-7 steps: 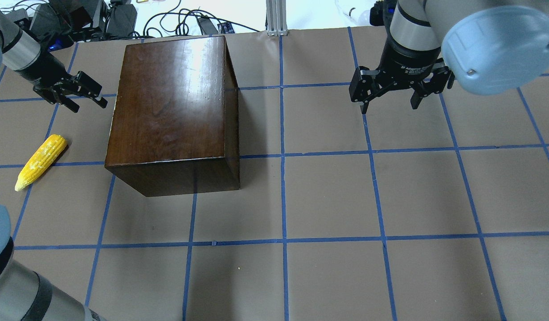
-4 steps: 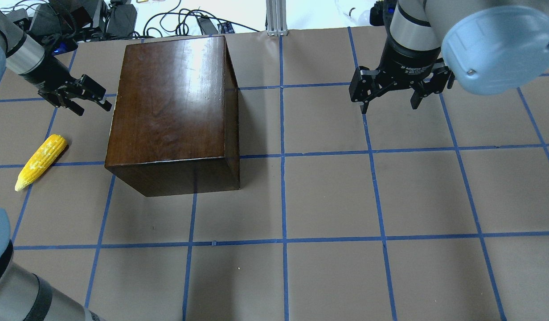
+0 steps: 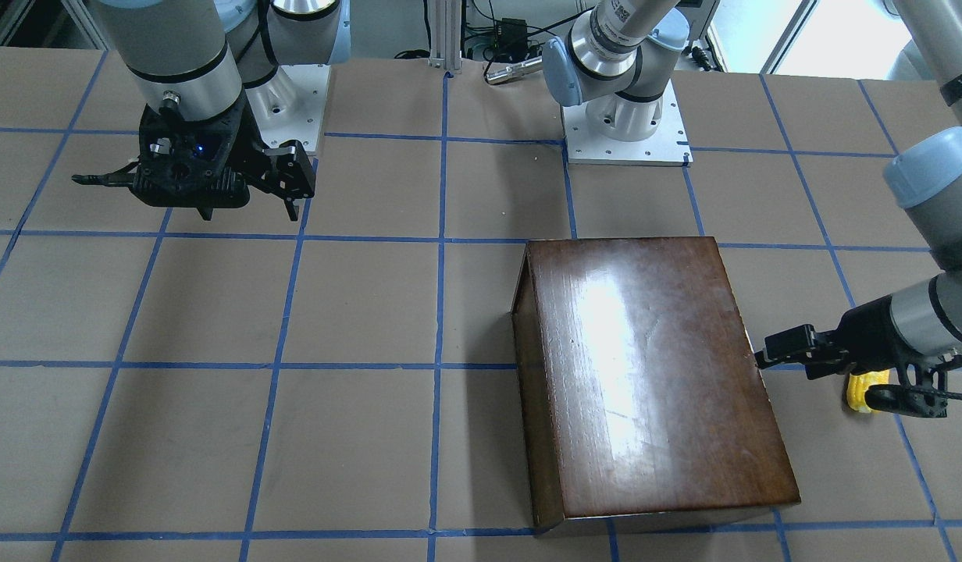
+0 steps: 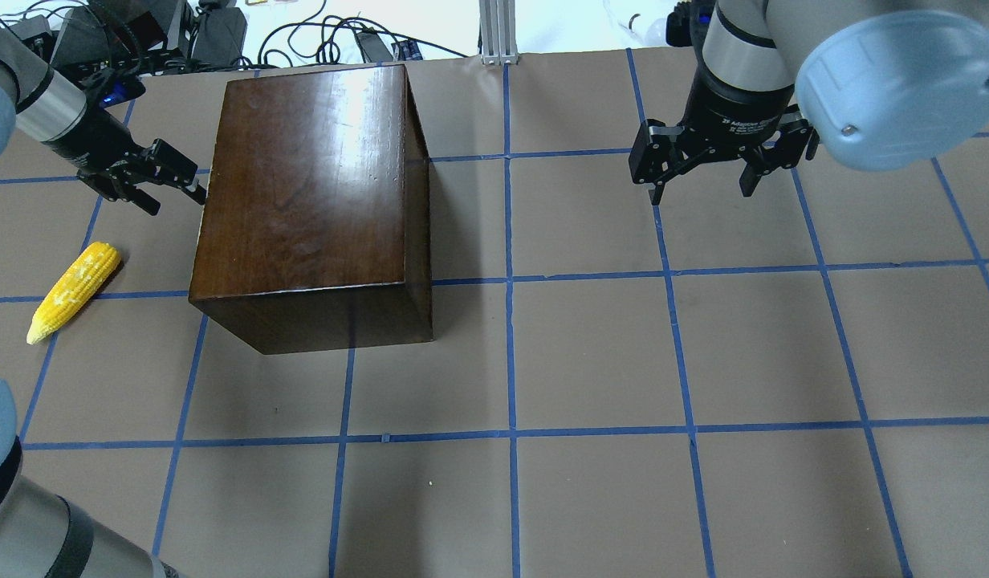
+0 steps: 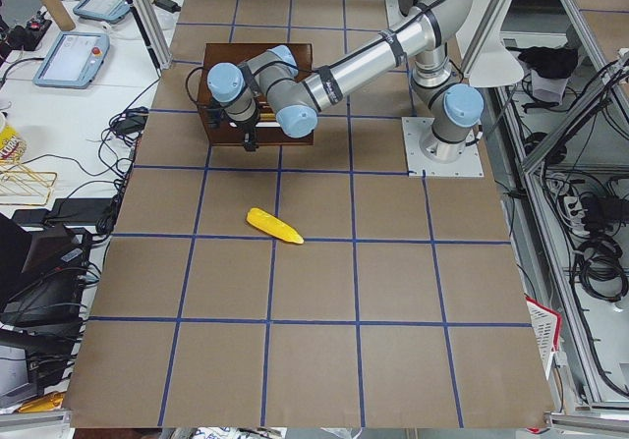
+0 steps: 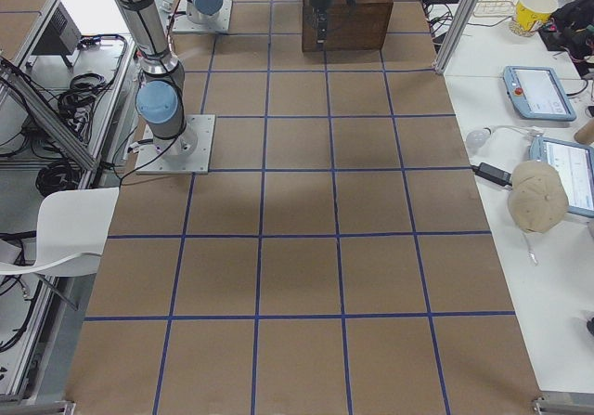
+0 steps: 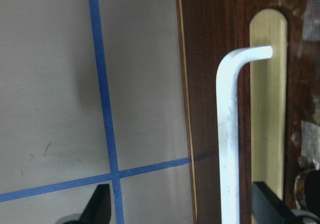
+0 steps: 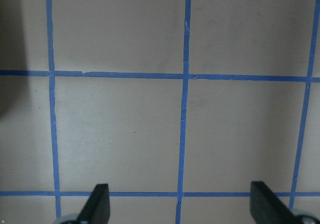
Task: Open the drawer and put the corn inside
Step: 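Close the left gripper on the white drawer handle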
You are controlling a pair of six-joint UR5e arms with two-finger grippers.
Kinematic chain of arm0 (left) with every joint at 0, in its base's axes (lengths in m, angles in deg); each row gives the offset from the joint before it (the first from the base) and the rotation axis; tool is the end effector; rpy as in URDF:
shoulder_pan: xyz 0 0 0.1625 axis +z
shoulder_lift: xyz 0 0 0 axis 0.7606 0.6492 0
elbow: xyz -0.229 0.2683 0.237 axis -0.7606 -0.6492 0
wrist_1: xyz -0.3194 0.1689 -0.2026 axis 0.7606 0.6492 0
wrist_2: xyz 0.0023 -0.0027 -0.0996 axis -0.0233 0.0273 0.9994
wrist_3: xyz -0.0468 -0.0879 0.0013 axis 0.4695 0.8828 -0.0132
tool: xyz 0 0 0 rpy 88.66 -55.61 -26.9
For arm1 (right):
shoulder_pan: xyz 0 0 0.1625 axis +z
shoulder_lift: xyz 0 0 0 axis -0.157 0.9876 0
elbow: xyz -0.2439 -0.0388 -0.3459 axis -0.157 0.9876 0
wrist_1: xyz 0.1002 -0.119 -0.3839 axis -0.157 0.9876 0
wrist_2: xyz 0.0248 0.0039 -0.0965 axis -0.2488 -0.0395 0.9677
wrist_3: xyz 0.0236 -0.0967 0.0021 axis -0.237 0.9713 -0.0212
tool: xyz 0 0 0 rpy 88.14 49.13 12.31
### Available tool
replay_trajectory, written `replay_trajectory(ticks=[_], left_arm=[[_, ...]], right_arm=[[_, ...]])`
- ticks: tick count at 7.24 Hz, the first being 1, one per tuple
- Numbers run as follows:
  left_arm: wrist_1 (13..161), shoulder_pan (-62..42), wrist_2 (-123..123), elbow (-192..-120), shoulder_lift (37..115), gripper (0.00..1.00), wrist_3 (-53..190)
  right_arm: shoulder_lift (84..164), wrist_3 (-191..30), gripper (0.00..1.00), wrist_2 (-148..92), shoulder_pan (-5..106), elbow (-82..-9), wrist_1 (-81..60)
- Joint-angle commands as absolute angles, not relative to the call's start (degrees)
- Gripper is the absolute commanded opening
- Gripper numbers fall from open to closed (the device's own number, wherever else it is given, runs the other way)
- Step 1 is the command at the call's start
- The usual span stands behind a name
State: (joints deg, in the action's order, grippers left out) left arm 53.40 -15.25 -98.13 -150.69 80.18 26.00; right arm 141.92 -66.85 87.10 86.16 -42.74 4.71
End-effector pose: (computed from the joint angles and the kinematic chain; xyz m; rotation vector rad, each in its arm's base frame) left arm 0.1226 -0.6269 0.3020 -0.0256 -2.8358 -0.1232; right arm 0.1755 -0.4954 0.4684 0.0554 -3.1065 -0.0151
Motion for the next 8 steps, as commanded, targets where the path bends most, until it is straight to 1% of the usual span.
replay_trajectory(ticks=[1,8], left_arm=[[53.4,-15.3,-98.2,-150.9,80.9,1.0,26.7],[51.6,-15.3,-98.3,-150.8,82.3,1.0,29.2]], right_arm=[[141.9,-66.9,1.0,87.1,86.2,-42.7,4.7],[141.9,-66.9,1.0,87.1,86.2,-42.7,4.7]])
